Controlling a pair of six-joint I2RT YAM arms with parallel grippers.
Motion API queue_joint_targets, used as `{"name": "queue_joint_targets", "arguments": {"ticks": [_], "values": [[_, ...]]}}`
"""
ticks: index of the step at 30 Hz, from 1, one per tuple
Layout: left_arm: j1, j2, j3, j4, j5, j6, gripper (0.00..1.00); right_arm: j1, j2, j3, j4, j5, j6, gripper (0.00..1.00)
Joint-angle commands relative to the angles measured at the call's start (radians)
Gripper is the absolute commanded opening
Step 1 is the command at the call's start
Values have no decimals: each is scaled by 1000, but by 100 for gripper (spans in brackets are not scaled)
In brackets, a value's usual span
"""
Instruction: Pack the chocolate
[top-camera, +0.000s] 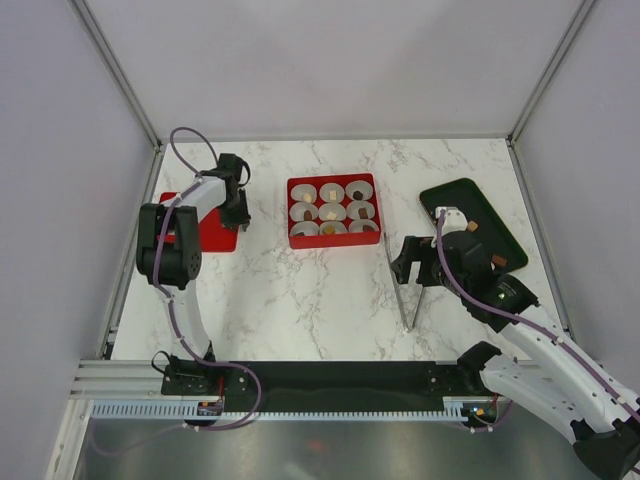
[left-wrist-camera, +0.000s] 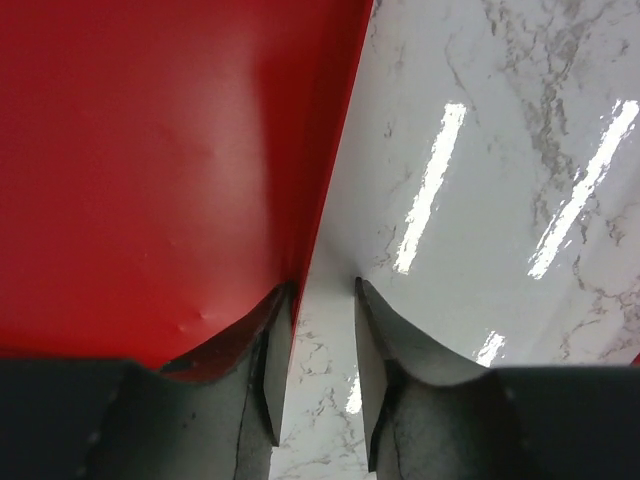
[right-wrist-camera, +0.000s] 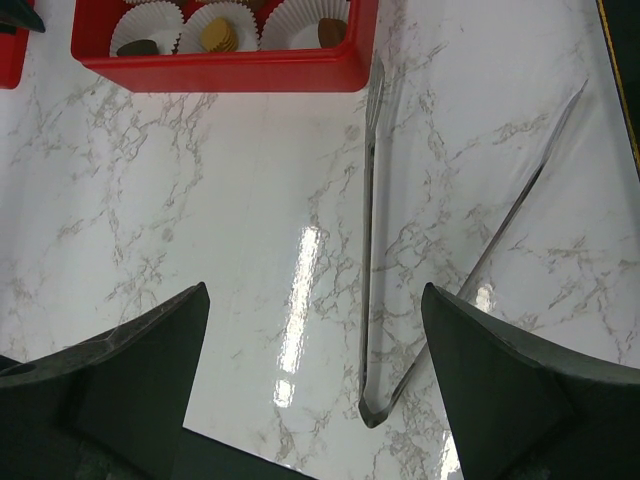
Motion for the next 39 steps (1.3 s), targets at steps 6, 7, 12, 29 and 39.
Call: {"name": "queue_joint_targets", "arguments": {"ticks": [6,7,12,29,39], "values": [[8,5,-13,-27,14,-23,7,-1,-8,3,19,22,-12,95],[8,-9,-17,-31,22,-26,3,1,-4,8,17,20,-12,95],[11,-183,-33,-77,91,-51,2,-1,-1,31,90,-18,5,95],[17,-743,142,-164,673,-104,2,-15,392,330,660,-522,59,93],[15,-860,87,119,1198,-324,2,-209,801,375,1796,-1052,716,87]]}}
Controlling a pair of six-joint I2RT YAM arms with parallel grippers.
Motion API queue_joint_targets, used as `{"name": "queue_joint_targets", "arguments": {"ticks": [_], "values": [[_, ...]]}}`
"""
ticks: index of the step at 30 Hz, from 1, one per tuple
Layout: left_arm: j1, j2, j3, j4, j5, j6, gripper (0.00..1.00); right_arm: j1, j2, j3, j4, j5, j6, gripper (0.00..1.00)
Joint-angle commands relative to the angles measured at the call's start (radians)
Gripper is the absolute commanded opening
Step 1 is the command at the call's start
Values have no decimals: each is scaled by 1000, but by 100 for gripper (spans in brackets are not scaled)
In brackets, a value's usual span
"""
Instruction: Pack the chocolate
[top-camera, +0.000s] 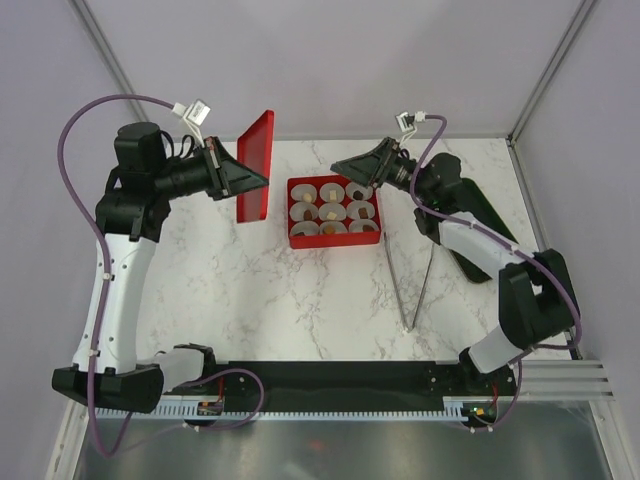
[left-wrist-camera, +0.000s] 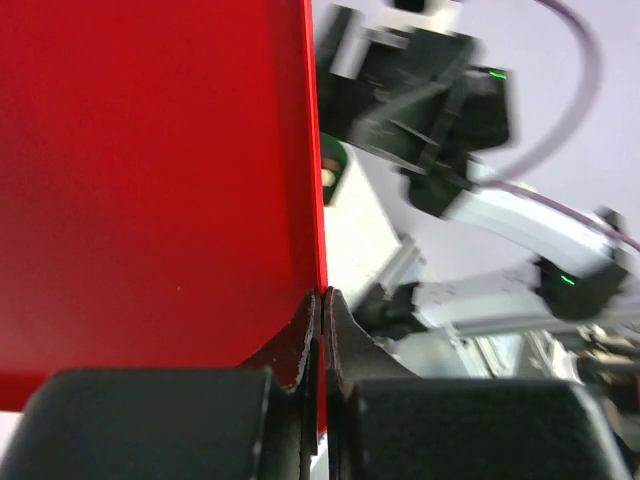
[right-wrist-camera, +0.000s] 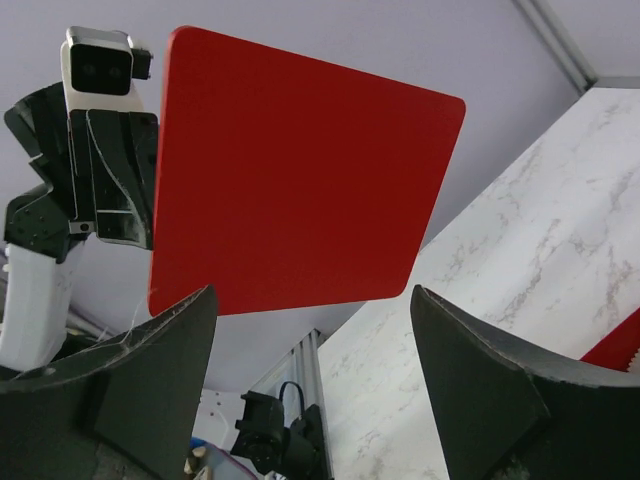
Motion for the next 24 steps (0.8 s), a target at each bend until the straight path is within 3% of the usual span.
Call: {"name": "queue_joint_targets", "arguments": {"ticks": [1,6,9,12,13,14,16,21,24], "values": [[2,-52,-23,189,263,-120,2,-31,71,91,421,-205,164,87],[-1,-100,-152,350,381,-229,2,-94,123,134,416,-255,81,93],[-1,-131,-256,606,447,-396,2,-94,183,189,425,-303,70,96],[-2,-129,-272,784,456,-478,3,-95,261,229,606,-292,211,98],[-2,-125,-269,819,453,-496,3,-95,316,258,749,-286,270,98],[-2,-109,-267,902,444,-521,3,-95,347,277,822,-278,402,98],[-4,-89,-264,976,433,-613,3,-94,444,353,965,-255,513,98],[-10,-27,-260,1230,403,-813,2,-94,513,404,965,-270,523,98],[-11,-8,-246,1304,384,-881,3,-90,548,436,965,-264,504,98]]}}
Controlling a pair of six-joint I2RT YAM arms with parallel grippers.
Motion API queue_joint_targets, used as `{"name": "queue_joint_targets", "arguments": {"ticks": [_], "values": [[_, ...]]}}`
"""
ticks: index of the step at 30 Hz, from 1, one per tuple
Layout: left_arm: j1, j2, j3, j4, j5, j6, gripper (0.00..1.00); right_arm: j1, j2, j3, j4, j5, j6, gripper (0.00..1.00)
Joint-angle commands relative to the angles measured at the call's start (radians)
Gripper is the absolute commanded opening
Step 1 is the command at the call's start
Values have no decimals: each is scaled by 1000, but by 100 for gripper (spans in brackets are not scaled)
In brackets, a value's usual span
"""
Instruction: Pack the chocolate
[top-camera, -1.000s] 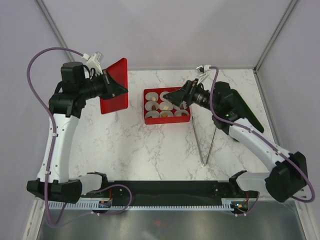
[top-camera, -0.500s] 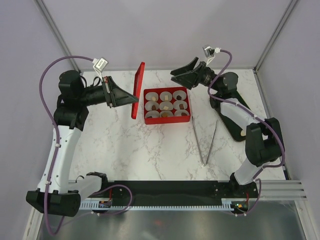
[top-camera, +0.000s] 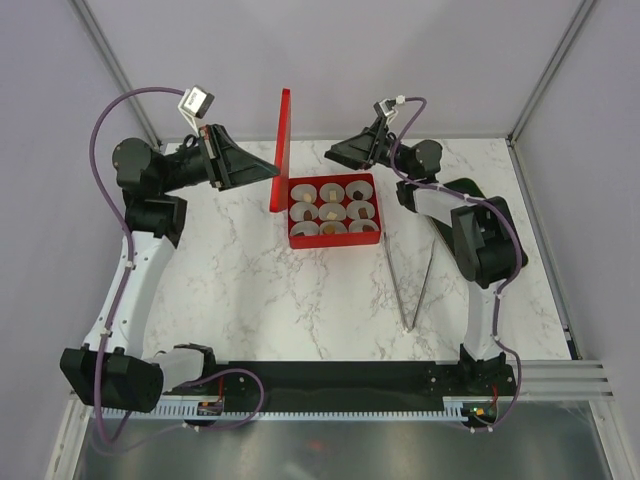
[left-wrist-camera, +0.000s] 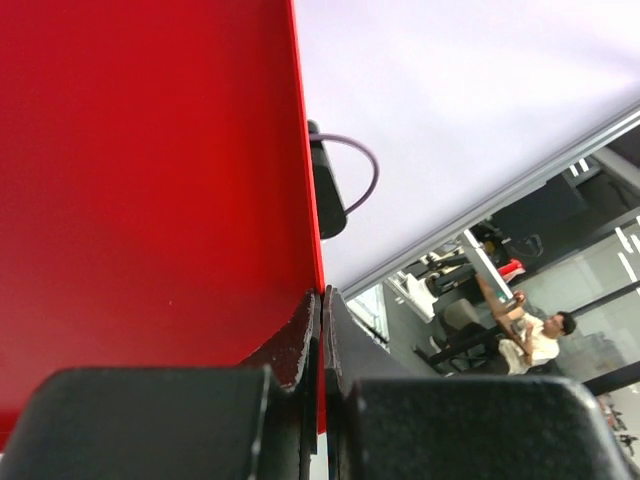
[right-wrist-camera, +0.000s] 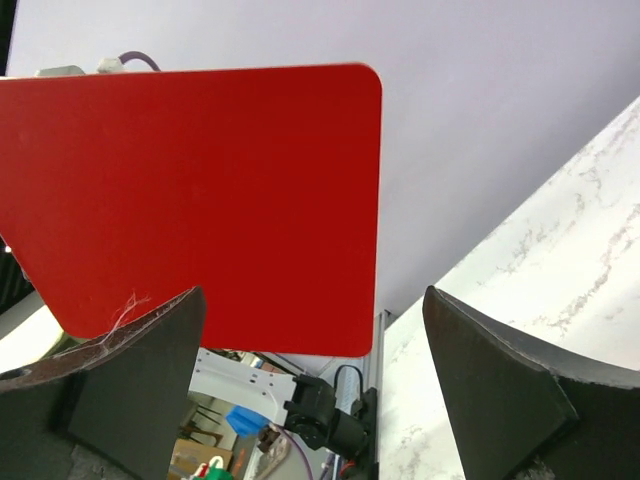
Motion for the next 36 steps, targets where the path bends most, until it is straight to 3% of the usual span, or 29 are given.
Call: {"name": "queue_joint_targets", "arguments": {"ticks": [1,11,18,36], "values": [[-6,14,48,239,-23,-165,3,3,12,96,492,-1,55,98],[-21,121,141,521,-143,-411,3,18,174,387,492,19,213,98],[-44,203,237,544,-221,-444,3,38,278,588,491,73,315,98],[-109,303,301,633,-299,-491,3,64,292,618,492,113,435,98]]}}
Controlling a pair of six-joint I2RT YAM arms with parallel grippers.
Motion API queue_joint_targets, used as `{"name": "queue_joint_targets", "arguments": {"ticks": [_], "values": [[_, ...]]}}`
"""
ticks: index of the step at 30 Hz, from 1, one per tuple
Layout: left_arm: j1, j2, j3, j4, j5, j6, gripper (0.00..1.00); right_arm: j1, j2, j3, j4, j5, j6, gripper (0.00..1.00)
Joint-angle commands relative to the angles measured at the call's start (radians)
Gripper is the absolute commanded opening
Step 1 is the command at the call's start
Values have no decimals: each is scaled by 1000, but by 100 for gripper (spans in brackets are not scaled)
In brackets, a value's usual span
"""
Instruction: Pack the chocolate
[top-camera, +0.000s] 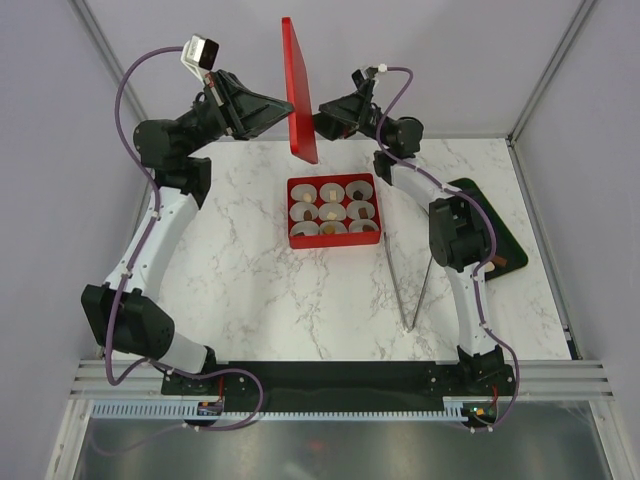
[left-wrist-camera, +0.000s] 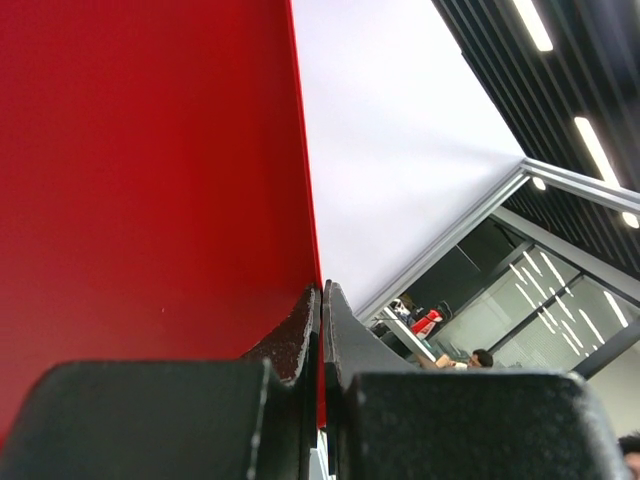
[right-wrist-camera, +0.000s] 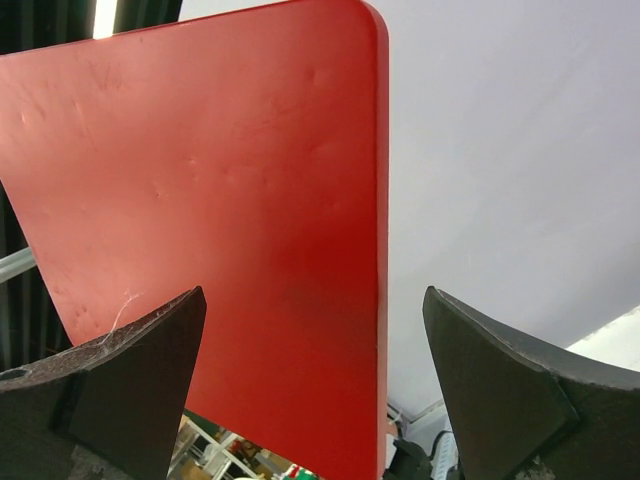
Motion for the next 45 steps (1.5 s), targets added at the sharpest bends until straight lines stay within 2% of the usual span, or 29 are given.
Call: {"name": "queue_joint_targets", "arguments": {"ticks": [1,5,9,12,15,18,21,25,28,29,34,35,36,38,40,45], "values": [[-6,3,54,110,-53,-38,2,5,2,55,457,30,59,98],[-4,6,50,114,-53,-36,2,6,-1,93,458,19,91,97],[8,10,18,111,-34,-32,3,-3,-12,90,460,42,109,88],[68,33,-16,97,2,-19,2,-10,-9,124,460,62,116,87],[137,73,-67,229,-15,-117,3,-12,44,270,458,73,154,85],[180,95,-76,234,-17,-145,3,-17,110,412,457,99,226,83],[190,113,-64,208,-1,-121,3,-21,92,359,455,85,225,80],[190,153,-82,172,13,-78,3,-24,8,179,454,13,156,73],[197,170,-133,205,19,-82,3,-41,-18,116,454,-5,136,55],[203,182,-147,217,22,-78,3,-49,-31,77,452,-5,133,45],[278,231,-283,214,39,-56,3,-115,-74,-52,451,-28,134,20],[285,236,-301,214,39,-56,3,-122,-89,-88,443,-45,131,6],[292,233,-337,244,68,-29,3,-127,-95,-105,439,-65,123,0],[310,216,-396,182,68,34,30,-141,-127,-175,402,-111,84,0],[321,193,-424,91,71,123,41,-147,-181,-285,344,-119,-32,0],[342,156,-495,-50,105,282,50,-150,-284,-453,106,-94,-249,0]]}}
